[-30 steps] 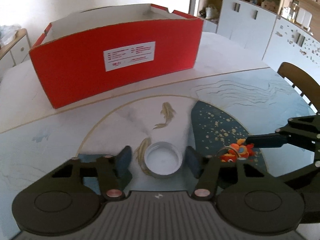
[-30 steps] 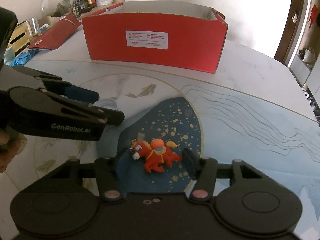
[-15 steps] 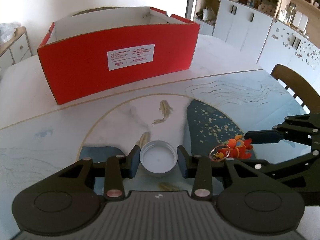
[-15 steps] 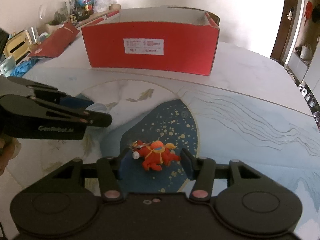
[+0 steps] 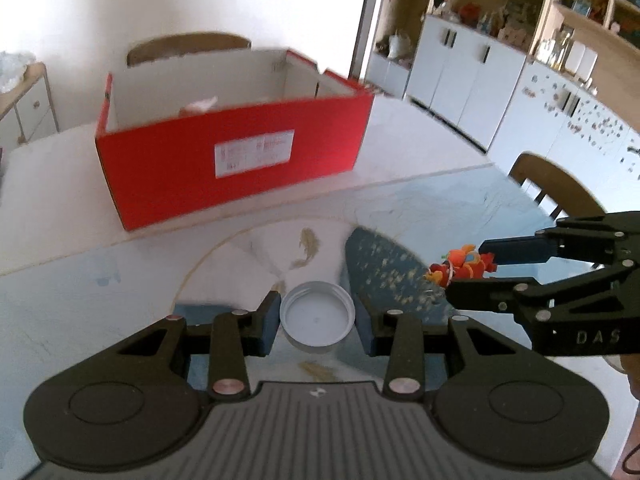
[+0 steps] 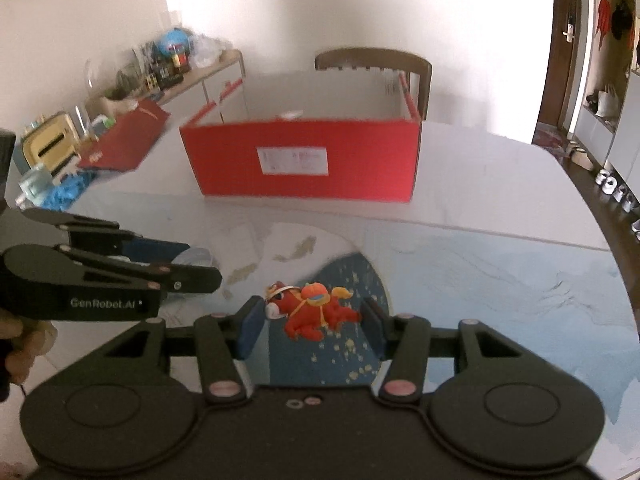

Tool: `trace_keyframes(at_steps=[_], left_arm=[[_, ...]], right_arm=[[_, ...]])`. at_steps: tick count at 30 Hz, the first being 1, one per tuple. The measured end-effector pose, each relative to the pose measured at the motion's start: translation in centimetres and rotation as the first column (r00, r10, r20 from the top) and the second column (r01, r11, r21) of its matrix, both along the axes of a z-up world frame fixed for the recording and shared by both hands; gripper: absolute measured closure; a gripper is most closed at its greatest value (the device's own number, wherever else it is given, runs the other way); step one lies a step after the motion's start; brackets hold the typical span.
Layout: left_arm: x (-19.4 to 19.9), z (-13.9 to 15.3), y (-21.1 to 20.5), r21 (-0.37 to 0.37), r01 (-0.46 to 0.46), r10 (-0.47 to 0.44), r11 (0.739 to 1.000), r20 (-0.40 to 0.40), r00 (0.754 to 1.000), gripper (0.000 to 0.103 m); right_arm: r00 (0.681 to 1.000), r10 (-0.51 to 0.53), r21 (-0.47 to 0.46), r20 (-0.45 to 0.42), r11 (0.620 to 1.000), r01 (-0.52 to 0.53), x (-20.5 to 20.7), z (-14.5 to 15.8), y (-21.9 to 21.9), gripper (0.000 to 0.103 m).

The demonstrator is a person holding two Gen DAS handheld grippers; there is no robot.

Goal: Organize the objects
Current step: 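Carry the white lid and orange toy with both grippers over the red box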

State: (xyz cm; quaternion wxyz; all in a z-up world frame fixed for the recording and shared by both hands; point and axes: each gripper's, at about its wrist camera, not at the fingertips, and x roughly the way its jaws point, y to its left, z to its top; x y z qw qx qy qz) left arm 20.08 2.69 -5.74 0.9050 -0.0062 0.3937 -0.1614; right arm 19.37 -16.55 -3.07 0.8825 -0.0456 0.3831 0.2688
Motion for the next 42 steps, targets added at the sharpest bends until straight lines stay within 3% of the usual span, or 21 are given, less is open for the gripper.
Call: trace_keyframes(at_steps=[10,24,34,42], left_arm=[[0.6,5.1,0.4,-0.033,0.029,-0.026,0.999,0.079,0.997,0.065],[5.1,10.0,2.2,0.058,0.034,-0.045,0.998,0.198,0.979,0.065],[10.4,10.5,3.8,0.110,-0.002,-0.019,0.994,0.190,0.982,0.065],[14.9,9.2,4.1,0.142,-0.022,-0.001,0.990,0.157,0.988,0.065]], right_arm=[[0.997,0.034,0.027,0.063,0.999,-0.035,1.3,4.8,0.2,0.051],[0.989,0.054,0.022,0.140,0.998,-0.058,7.5,9.1,2.5,0.051],[0.990,0.013,0.021,0.144,1.000,-0.016,14.2,10.0,5.3,0.051],[0.993,-0.012,-0.004,0.114,1.000,0.013,18.5,7.7,7.9,0.051]])
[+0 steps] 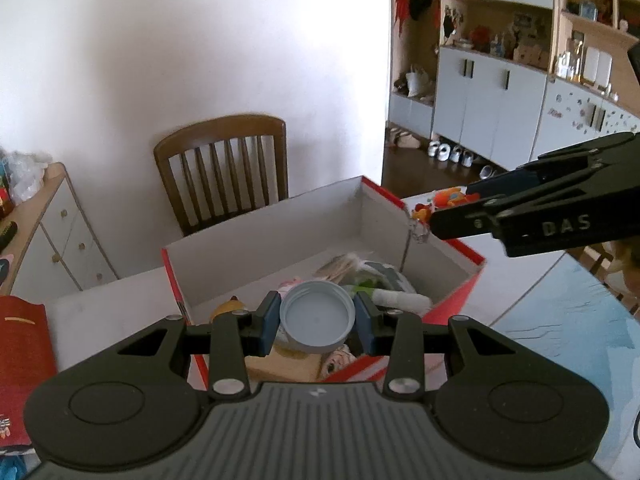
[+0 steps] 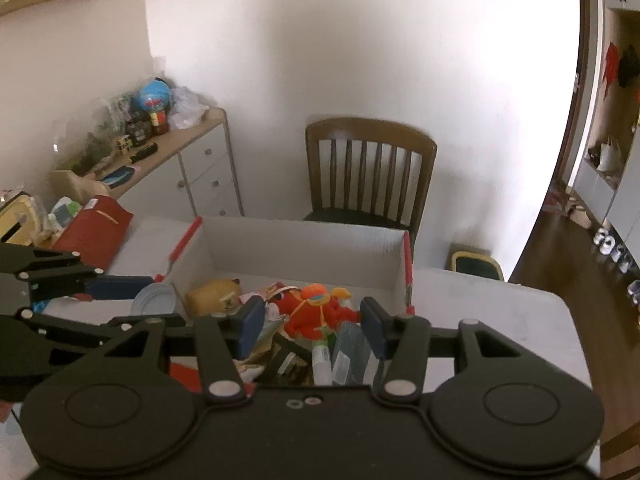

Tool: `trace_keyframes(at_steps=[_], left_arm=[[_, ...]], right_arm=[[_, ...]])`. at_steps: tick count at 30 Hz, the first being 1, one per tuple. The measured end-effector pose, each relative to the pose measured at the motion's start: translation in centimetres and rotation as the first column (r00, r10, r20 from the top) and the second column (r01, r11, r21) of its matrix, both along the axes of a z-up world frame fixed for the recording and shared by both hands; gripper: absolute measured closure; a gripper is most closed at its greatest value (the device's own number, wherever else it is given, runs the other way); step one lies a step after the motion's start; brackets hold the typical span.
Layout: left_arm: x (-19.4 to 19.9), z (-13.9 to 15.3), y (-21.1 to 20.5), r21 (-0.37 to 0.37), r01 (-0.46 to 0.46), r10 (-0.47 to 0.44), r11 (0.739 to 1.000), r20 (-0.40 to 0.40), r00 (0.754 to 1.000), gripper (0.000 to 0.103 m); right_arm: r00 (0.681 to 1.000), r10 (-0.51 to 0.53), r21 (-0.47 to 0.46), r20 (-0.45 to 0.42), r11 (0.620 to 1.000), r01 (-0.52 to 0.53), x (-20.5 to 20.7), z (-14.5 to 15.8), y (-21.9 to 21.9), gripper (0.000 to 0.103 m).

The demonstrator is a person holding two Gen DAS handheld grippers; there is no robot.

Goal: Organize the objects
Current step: 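Carry the white lid and orange toy with both grippers over the red box, then lower the lid and orange toy into the box and open both grippers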

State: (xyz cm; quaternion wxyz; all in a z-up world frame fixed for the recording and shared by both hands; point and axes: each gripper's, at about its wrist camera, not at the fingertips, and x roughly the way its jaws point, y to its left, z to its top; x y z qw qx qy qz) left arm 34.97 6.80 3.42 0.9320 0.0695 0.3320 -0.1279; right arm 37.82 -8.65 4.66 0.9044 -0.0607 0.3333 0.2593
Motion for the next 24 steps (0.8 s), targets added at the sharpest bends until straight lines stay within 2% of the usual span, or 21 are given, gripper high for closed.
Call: trace_keyframes(at_steps=[12,17,24], left_arm=[[5.1,-4.6,0.4,0.033,-0.065,0.069,0.997,-0.128,0.989,0.065],[6.9,-5.5,0.6,0.034,-0.074,0.078,0.997,-0.170,0.982,0.065],[8.4,-7.3,0.4,0.057,-0.070,0.081,0.996,-0.231,0.970,0.065]], right_arm=[[0.994,-0.034,-0.058,-0.104,0.998,0.028,4.9,-4.7,2.9,0.051],[0.991,-0.029,-0.113,-0.134,0.994,0.014,5.6,-6.8,3.8,0.051],[0.990,-0.012,-0.157,-0.140,0.987,-0.011,5.9,-8.1,4.2,0.051]])
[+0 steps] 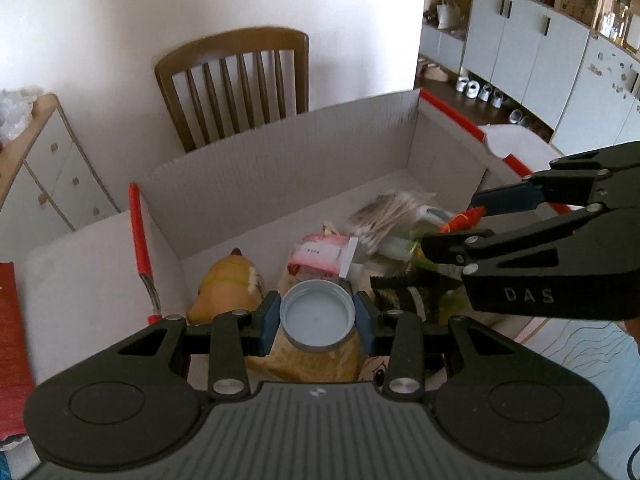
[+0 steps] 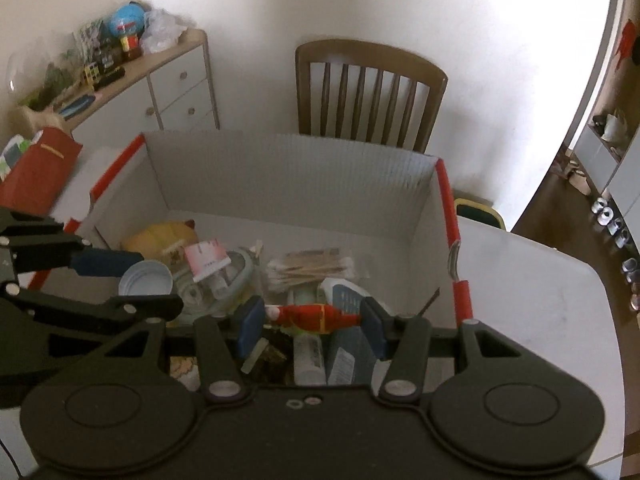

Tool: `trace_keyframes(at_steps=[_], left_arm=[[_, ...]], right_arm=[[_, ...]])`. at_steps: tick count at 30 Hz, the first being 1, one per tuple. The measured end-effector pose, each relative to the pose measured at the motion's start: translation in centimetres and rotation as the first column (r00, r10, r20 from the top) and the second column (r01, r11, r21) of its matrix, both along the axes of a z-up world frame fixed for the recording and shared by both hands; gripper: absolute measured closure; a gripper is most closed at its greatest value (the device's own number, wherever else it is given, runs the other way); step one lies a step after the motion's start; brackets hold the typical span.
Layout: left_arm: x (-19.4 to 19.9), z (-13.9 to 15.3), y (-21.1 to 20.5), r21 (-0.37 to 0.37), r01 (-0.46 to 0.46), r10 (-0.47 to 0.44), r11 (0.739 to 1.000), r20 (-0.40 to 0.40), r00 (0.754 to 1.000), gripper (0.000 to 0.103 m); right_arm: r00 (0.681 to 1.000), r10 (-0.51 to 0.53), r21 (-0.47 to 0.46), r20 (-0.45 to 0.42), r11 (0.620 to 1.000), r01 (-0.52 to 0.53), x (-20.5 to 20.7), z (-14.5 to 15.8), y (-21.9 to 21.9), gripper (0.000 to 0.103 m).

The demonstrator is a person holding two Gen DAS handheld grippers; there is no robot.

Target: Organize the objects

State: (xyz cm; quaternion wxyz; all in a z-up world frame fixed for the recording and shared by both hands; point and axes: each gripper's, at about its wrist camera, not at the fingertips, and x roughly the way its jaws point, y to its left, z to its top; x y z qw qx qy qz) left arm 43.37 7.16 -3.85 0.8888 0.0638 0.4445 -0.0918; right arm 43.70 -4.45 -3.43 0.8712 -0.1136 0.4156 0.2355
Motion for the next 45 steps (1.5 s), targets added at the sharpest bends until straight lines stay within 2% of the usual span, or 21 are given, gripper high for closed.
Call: trace_keyframes(at_steps=[11,14,16,24,31,37,45], left_arm=[[0.8,-2.0,0.1,-0.012,-0.016,0.015,1.000,-0.076,0.997,0.064],[0.8,-2.1,0.4,-0.029,-0.040,0.037,0.999,-0.083,0.996,0.059],[0.6,-2.0,0.5,-0.044,-0.037,0.034,0.998,-0.078,0.996,0.054],[-0.6,-0.6,0.1,-0.081,-0.039,0.037,0.996,-0.033,0.999,0.038],[-2.3,1.2,-0.3,-0.103,-0.031,0.033,0.994,0.019,0.999,0.038],[-4.0,3.0,0.0,-0.148,-0.048,0.058,0.988,0.060,0.997,0.037],[-7.3,5.7,0.1,-0.167,-0.050,0.070,0.985,0.122,0.990,0.037]], right_arm=[[1.000,-0.005,-0.008,-0.014,1.000,0.005,0.0,-0.4,-0.1,0.048],[1.000,-0.009,0.001,-0.016,1.000,0.009,-0.2,-0.3,-0.5,0.041],[1.000,-0.012,0.011,-0.013,1.000,0.012,-0.3,-0.1,-0.7,0.040],[1.000,-0.021,0.041,0.009,0.999,0.021,-1.2,1.4,-1.9,0.040],[0.999,-0.024,0.088,0.032,0.996,0.021,-2.5,3.4,-3.2,0.039],[0.998,-0.008,0.105,0.069,0.995,0.001,-4.5,5.2,-4.1,0.035],[0.994,0.015,0.154,0.105,0.988,-0.031,-7.3,7.5,-5.7,0.030]])
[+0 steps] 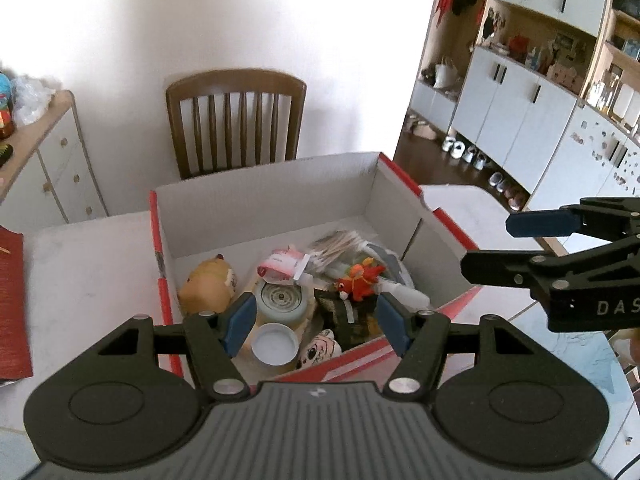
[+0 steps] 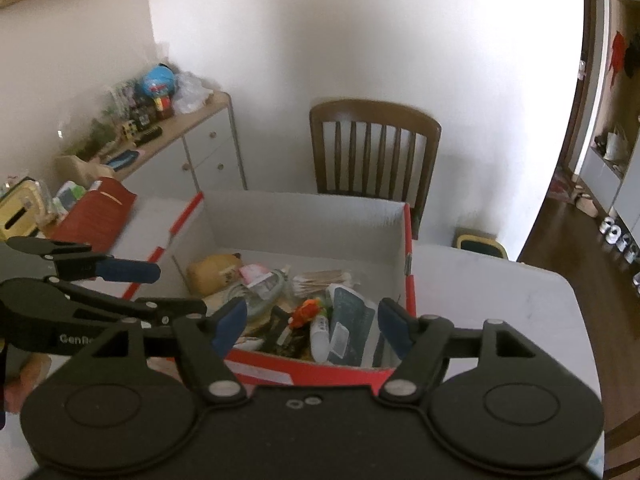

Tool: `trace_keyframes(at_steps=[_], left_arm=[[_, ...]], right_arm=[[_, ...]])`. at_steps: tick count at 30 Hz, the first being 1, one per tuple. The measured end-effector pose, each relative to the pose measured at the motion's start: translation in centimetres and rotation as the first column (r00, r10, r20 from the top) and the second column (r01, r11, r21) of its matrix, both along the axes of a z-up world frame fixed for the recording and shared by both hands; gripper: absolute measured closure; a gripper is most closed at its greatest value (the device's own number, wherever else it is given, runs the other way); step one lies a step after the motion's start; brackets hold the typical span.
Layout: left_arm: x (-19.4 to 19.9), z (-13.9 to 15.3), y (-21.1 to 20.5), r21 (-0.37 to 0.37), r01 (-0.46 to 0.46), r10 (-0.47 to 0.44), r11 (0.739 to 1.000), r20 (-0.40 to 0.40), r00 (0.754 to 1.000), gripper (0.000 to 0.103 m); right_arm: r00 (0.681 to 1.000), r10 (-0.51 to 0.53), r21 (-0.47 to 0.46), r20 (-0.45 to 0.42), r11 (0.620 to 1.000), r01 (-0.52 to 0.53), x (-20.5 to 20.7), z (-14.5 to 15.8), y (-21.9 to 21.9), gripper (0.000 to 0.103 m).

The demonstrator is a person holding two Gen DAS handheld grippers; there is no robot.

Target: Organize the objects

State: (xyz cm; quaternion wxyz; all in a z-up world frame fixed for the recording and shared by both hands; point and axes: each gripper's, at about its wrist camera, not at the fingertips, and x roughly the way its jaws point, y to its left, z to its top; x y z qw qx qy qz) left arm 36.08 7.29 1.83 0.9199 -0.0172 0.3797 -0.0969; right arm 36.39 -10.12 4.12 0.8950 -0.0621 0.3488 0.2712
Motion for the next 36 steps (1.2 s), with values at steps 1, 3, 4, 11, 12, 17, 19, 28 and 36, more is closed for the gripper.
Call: trace_keyframes(at_steps=[1,3,4,11,12,17,19,28,36], left_arm=[[-0.4,0.3,0.0,-0.001,-0.001,0.001,1.000,0.008,1.000,0.037],[-1.2,0.9,0.0,-0.005,-0.004,0.004,1.000,0.024,1.000,0.037],[-1.6,1.2,0.1,-0.007,-0.007,0.007,1.000,0.030,1.000,0.037],[-4.5,2.6,0.1,-0.006,-0.030,0.030,1.000,0.074,0.997,0.037],[-5.0,2.7,0.1,0.000,-0.039,0.039,0.999,0.077,0.996,0.036],[-7.1,3.0,0.0,-0.005,-0.055,0.055,0.998,0.108,0.993,0.025],[-7.8,3.1,-0.1,-0.003,-0.059,0.059,0.998,0.116,0.991,0.025],[-10.8,3.4,-0.8,-0.015,-0.065,0.067,0.998,0.147,0.987,0.000],[-12.8,3.3,-1.0,-0.024,-0.071,0.074,0.997,0.152,0.986,0.000]], right_arm=[[1.000,0.004,0.003,0.006,1.000,-0.004,-0.4,0.2,-0.2,0.030],[1.000,0.012,0.011,0.014,1.000,-0.012,-1.2,0.7,-0.5,0.030],[1.000,0.015,0.018,0.017,1.000,-0.015,-1.6,0.9,-0.6,0.030],[0.998,0.033,0.054,0.058,0.998,-0.036,-4.6,1.9,-2.1,0.025],[0.997,0.034,0.062,0.063,0.997,-0.038,-5.0,2.0,-2.4,0.024],[0.996,0.041,0.083,0.083,0.995,-0.048,-7.0,2.3,-3.5,0.020],[0.994,0.049,0.086,0.093,0.995,-0.057,-7.7,2.3,-3.7,0.018],[0.991,0.062,0.125,0.120,0.989,-0.077,-10.7,2.5,-4.5,0.003],[0.988,0.055,0.154,0.143,0.985,-0.077,-12.6,2.8,-5.5,0.001]])
